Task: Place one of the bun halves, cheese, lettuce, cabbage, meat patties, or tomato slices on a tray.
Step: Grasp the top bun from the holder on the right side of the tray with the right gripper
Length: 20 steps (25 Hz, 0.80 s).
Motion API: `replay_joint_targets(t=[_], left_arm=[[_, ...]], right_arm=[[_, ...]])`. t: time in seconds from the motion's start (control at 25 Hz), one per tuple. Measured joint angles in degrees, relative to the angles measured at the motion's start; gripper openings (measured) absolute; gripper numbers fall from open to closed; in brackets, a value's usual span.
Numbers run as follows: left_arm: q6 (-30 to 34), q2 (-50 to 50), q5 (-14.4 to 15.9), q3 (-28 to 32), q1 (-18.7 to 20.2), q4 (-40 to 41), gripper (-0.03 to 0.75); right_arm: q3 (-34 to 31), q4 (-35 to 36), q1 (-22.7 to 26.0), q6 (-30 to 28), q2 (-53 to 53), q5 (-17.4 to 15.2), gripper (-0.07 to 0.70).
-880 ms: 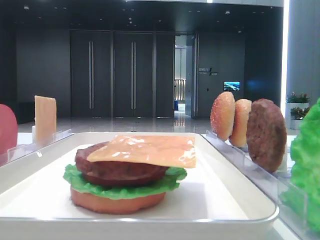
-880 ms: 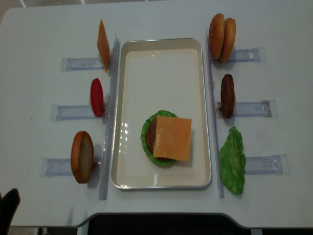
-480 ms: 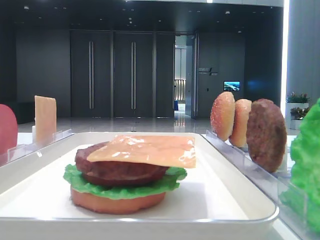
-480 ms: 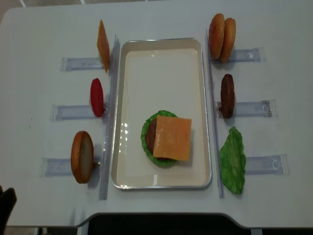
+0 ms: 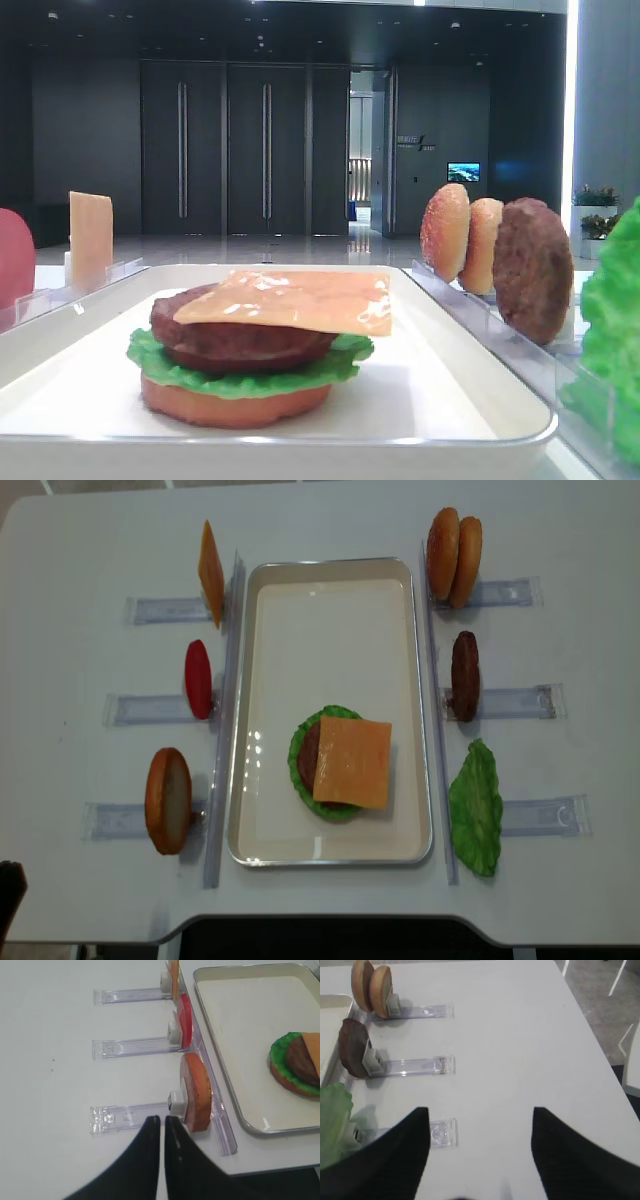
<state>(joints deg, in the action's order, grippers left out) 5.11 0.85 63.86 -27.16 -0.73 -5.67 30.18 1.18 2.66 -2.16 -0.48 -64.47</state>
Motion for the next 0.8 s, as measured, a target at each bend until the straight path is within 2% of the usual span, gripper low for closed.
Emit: replay_joint_targets(t=[0.24,0.52,0.8], left_arm=[[0.0,0.0,0.0,0.0,0.0,0.0,0.001],[0.0,0.0,-0.1,0.0,0.0,0.0,0.000],[0.0,0.0,-0.1,0.0,0.0,0.0,0.000]], right_arm=[[0.6,0.1,0.0,0.3,6.2,0.5,0.422],[1.1,2.5,0.0,1.8,23.4,2.6,0.415],[8.4,3.5,0.0,1.8,41.8,2.9,0.416]])
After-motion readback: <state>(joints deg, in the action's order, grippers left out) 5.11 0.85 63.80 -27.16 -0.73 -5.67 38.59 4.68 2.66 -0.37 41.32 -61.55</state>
